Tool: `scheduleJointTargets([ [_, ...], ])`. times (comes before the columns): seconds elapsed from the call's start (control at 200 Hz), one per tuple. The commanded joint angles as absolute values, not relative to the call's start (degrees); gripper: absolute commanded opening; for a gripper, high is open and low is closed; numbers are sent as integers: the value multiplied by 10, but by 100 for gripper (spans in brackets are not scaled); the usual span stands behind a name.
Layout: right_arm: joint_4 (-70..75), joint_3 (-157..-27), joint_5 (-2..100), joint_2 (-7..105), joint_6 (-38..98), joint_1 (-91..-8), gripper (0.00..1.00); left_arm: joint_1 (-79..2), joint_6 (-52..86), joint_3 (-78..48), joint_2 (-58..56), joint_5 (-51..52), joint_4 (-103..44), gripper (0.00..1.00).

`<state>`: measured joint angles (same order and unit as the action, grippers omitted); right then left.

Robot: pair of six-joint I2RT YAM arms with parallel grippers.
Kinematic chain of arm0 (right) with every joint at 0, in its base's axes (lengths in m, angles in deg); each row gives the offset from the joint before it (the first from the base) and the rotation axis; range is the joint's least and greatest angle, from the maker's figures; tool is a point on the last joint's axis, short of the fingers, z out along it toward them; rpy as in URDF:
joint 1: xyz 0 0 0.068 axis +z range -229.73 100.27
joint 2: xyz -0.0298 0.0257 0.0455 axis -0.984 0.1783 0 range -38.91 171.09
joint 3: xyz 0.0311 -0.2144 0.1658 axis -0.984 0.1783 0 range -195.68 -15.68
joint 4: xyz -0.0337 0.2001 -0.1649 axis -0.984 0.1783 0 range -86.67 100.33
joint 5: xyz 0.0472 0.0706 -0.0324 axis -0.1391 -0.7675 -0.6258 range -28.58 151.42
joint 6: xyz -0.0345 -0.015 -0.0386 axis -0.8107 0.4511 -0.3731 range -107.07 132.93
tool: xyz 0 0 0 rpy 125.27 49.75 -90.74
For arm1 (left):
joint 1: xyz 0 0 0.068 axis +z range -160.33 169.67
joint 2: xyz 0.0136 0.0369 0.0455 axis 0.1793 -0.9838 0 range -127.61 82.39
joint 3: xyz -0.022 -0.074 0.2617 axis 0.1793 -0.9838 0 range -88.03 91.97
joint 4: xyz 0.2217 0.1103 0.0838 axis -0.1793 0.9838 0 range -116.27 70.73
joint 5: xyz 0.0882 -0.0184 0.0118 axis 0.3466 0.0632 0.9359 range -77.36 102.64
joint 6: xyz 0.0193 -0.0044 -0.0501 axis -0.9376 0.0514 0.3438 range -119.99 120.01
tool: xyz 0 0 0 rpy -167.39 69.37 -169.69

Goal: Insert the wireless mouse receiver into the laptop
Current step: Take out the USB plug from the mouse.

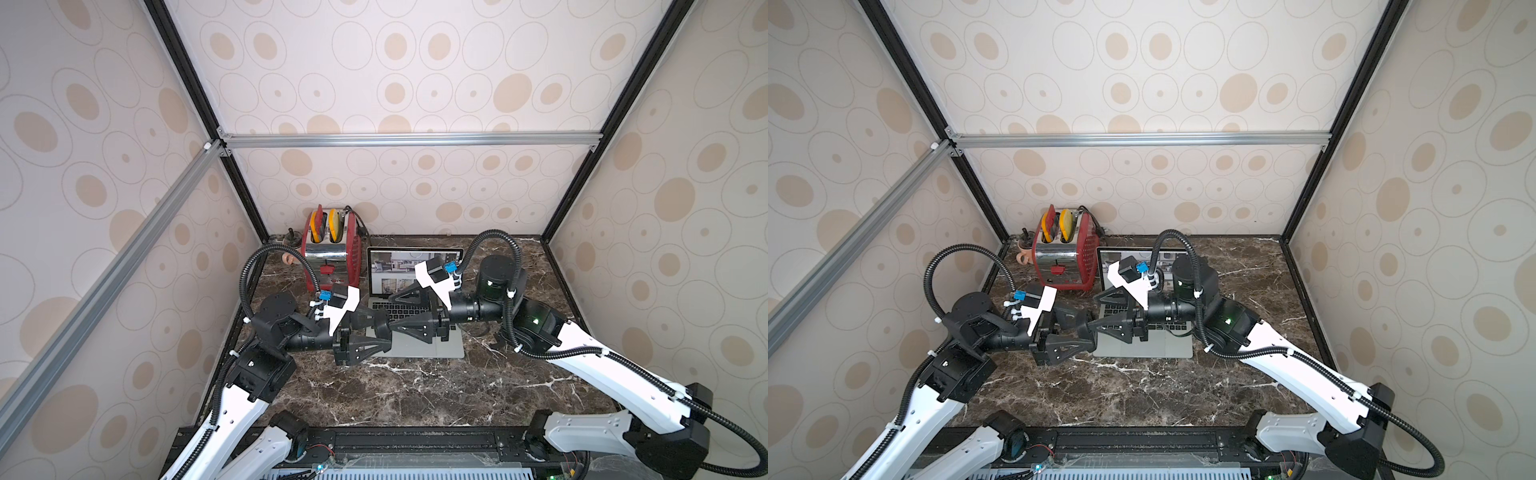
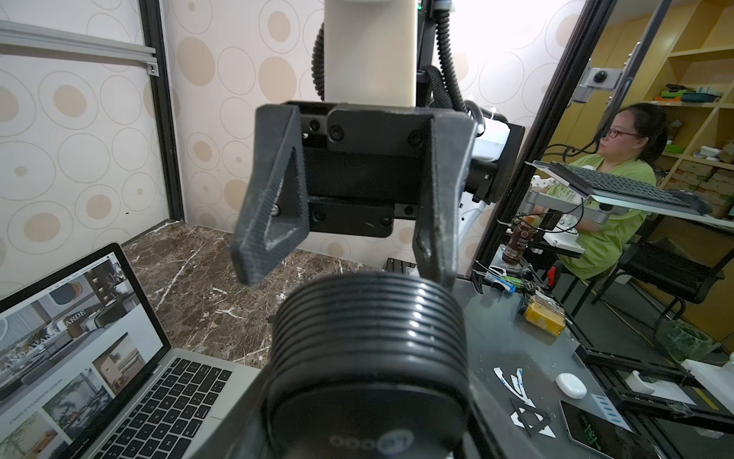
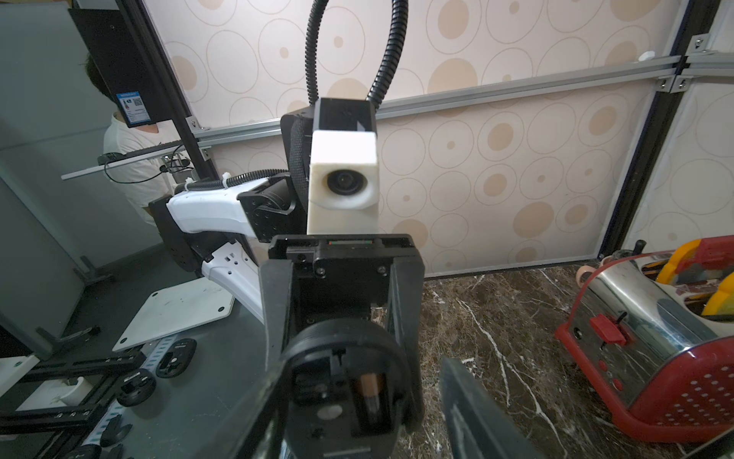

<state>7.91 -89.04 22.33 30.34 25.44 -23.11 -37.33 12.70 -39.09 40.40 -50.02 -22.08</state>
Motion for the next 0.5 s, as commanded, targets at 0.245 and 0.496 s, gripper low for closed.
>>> scheduleJointTargets([
  [0.245, 129, -886, 301, 298, 224, -233, 62, -379, 125, -381, 418, -528, -250, 0],
  [0.496, 137, -882, 310, 290, 224, -237, 61, -378, 125, -381, 418, -528, -250, 0],
])
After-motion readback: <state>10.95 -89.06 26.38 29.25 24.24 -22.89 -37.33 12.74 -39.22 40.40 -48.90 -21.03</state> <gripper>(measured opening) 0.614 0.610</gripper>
